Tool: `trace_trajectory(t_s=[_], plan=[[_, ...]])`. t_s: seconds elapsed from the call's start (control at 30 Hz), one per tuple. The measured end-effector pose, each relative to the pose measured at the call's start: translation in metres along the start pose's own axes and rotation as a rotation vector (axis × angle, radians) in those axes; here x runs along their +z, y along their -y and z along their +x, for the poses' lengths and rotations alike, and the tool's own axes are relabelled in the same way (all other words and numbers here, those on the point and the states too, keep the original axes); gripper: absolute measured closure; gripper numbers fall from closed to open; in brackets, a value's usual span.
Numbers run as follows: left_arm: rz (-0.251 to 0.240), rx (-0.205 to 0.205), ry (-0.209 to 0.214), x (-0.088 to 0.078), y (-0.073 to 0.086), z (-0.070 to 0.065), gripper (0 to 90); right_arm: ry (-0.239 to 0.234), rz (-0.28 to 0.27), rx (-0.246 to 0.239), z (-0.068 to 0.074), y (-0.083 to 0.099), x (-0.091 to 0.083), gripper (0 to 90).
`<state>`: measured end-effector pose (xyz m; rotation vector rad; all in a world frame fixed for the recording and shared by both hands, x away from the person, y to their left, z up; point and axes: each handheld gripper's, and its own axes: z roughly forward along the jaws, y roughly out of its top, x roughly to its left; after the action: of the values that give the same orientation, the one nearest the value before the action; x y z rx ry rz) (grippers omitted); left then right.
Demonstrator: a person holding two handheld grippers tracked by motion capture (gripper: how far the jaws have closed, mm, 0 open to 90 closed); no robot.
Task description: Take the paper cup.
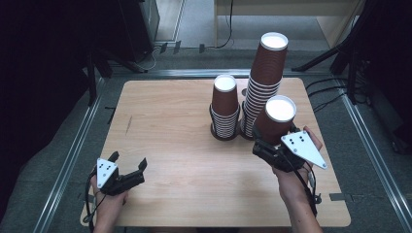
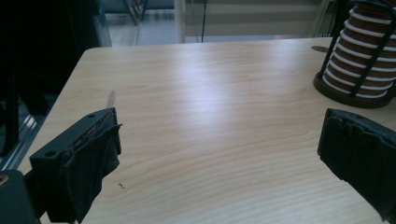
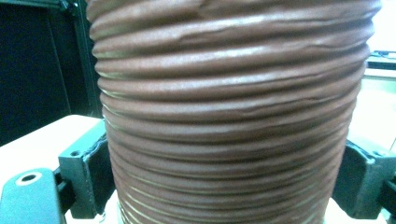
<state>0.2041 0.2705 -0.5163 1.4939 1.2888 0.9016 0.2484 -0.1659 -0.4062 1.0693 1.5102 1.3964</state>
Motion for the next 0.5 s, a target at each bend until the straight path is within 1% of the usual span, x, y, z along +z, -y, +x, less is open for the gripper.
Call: trace_trajectory(t_s=[0.1,0.2,0.23,0.33,0.4,0.47,0.5], plan=[[-0.007,0.006,0.026,0.008,-0.009,-0.012,0.0,0.002,0.010,-0.021,0.001,0.008,0.000,11.1],[-0.011,0.015,0.057,0.015,-0.016,-0.024,0.0,-0.007,0.023,-0.028,0.003,0.017,0.000,11.0],[-0.005,0.028,0.065,0.017,-0.017,-0.028,0.0,-0.012,0.028,-0.023,0.003,0.021,0.000,11.0],[0.017,0.037,0.094,0.021,-0.018,-0.039,0.0,-0.020,0.042,-0.016,0.004,0.032,-0.001,11.0],[0.030,0.043,0.103,0.023,-0.017,-0.043,0.0,-0.019,0.053,-0.024,0.005,0.039,0.001,11.0],[0.034,0.029,0.108,0.024,-0.017,-0.045,0.0,-0.022,0.078,-0.051,0.007,0.043,0.004,10.9],[0.031,0.018,0.110,0.023,-0.018,-0.046,0.0,-0.017,0.082,-0.057,0.008,0.045,0.004,10.9]])
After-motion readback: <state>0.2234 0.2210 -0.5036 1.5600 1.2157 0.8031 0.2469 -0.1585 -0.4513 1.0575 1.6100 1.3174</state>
